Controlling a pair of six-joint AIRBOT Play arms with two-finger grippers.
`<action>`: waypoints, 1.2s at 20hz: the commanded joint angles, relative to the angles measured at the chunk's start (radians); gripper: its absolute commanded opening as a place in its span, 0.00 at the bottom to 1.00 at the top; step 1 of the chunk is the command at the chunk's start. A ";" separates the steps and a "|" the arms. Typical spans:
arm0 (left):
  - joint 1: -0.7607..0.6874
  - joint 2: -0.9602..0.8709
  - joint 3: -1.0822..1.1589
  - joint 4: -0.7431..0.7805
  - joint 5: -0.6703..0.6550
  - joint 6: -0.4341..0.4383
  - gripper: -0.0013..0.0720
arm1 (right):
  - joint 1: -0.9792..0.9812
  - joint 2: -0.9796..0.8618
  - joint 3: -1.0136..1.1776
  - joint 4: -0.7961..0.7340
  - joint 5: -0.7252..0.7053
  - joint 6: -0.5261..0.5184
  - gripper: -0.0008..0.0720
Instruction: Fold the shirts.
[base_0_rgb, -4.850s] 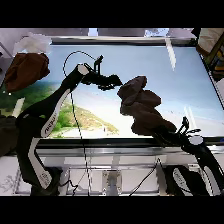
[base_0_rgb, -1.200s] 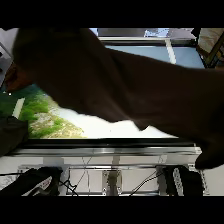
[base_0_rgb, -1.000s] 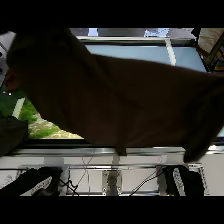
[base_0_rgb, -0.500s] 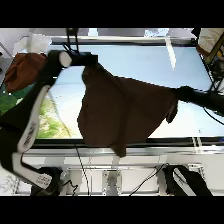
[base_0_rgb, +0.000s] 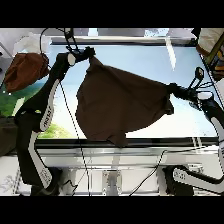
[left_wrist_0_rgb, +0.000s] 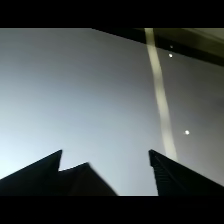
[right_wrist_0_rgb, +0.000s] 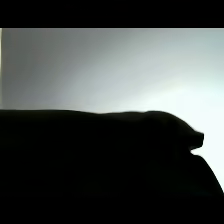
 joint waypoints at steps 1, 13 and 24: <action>0.039 0.018 0.021 -0.162 -0.042 0.032 0.98 | -0.001 -0.040 0.056 -0.008 -0.075 -0.040 0.61; 0.064 0.535 -0.356 0.377 -0.703 0.171 0.82 | -0.341 0.031 0.014 -0.461 0.612 0.082 0.62; 0.064 1.062 -1.219 0.287 -0.589 -0.045 0.82 | -0.320 0.031 -0.151 -0.253 0.476 0.011 0.73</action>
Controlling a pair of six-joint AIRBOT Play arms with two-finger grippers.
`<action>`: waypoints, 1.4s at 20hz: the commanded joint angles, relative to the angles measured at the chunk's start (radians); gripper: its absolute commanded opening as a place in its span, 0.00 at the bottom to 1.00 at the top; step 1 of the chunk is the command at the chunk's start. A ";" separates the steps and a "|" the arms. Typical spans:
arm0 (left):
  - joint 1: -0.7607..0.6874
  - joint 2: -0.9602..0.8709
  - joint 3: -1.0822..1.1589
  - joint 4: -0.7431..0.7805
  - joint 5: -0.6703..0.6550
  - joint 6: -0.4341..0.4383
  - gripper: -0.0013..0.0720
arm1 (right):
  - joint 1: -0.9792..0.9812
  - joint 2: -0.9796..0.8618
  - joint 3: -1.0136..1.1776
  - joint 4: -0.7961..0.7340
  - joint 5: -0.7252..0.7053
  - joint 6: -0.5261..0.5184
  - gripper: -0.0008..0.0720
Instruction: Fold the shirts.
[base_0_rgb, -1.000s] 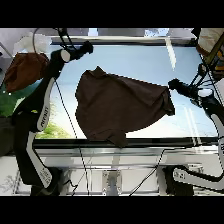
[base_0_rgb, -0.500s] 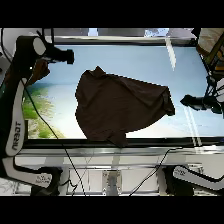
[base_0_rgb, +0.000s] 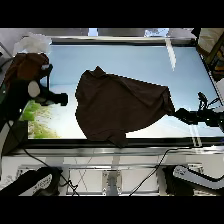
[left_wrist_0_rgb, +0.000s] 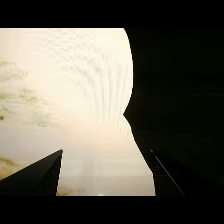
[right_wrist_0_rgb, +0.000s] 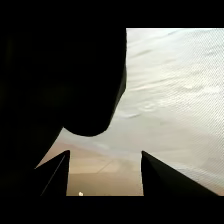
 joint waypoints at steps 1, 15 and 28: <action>0.000 0.134 -0.193 -0.058 0.037 -0.067 0.82 | 0.031 0.000 -0.014 0.081 -0.099 -0.009 0.73; 0.000 0.151 -0.207 -0.095 -0.025 -0.063 0.82 | 0.147 -0.006 -0.011 -0.235 -0.193 0.154 0.71; 0.000 0.151 -0.207 -0.104 -0.039 -0.064 0.82 | 0.147 -0.005 -0.013 -0.146 -0.279 0.154 0.06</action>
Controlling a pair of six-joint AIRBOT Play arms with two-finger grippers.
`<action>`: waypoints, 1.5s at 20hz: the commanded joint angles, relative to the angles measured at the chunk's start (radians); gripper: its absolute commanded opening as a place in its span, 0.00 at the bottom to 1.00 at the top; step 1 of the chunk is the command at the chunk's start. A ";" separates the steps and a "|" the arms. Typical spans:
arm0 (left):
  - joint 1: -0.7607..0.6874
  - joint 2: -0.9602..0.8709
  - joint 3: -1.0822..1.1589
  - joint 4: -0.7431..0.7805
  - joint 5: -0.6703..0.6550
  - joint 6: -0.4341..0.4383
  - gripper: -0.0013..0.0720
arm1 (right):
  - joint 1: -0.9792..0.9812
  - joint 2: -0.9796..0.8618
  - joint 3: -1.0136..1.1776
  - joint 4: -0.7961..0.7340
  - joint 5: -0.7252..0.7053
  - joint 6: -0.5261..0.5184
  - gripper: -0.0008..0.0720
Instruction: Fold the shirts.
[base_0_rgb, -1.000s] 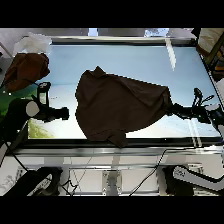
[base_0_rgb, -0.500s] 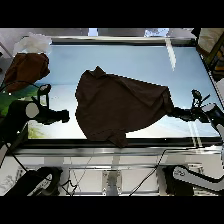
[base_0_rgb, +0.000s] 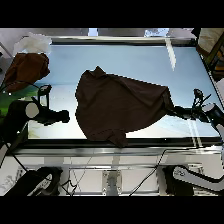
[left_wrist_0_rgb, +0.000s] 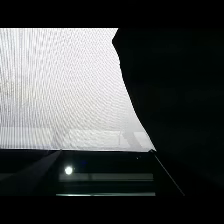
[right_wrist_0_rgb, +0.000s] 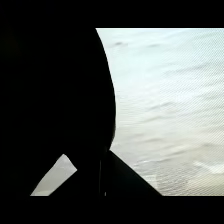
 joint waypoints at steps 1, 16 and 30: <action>0.000 0.001 0.000 0.000 -0.005 0.000 0.82 | 0.000 0.000 0.000 0.013 -0.021 -0.002 0.05; 0.001 -0.028 -0.312 -0.365 0.533 -0.091 0.82 | 0.000 0.002 0.001 -0.124 0.034 0.082 0.05; 0.001 -0.240 -0.311 -0.553 0.689 -0.043 0.33 | 0.000 0.003 0.001 -0.119 0.046 0.076 0.05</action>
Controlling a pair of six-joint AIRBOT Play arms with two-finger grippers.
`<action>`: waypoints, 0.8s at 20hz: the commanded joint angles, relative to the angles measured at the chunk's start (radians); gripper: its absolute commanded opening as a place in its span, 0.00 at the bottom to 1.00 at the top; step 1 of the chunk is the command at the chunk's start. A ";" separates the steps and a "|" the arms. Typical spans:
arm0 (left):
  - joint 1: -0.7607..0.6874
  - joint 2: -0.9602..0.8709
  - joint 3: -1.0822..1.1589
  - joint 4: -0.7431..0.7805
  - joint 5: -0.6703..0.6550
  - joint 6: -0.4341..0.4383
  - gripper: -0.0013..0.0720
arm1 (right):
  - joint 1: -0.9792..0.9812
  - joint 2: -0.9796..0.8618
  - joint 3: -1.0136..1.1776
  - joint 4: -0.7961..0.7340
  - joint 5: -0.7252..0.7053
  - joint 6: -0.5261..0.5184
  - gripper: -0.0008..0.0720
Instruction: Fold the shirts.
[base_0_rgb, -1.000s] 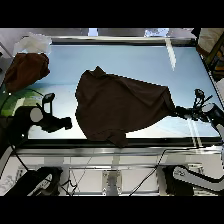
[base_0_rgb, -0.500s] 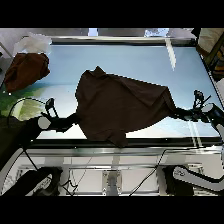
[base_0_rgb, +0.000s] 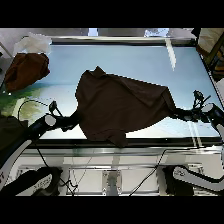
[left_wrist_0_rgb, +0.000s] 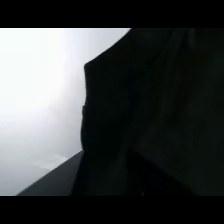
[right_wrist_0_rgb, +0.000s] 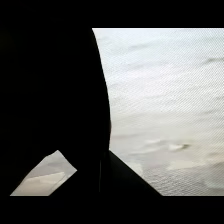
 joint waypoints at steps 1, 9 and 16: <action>0.001 -0.010 0.001 -0.030 0.063 0.014 0.20 | 0.001 0.001 0.001 0.008 0.002 -0.001 0.05; 0.000 0.012 0.090 -0.072 0.181 0.040 0.03 | 0.001 0.108 0.001 0.031 0.031 -0.010 0.05; 0.000 0.296 0.472 -0.072 0.151 0.293 0.03 | 0.000 0.569 0.143 0.047 0.070 0.029 0.05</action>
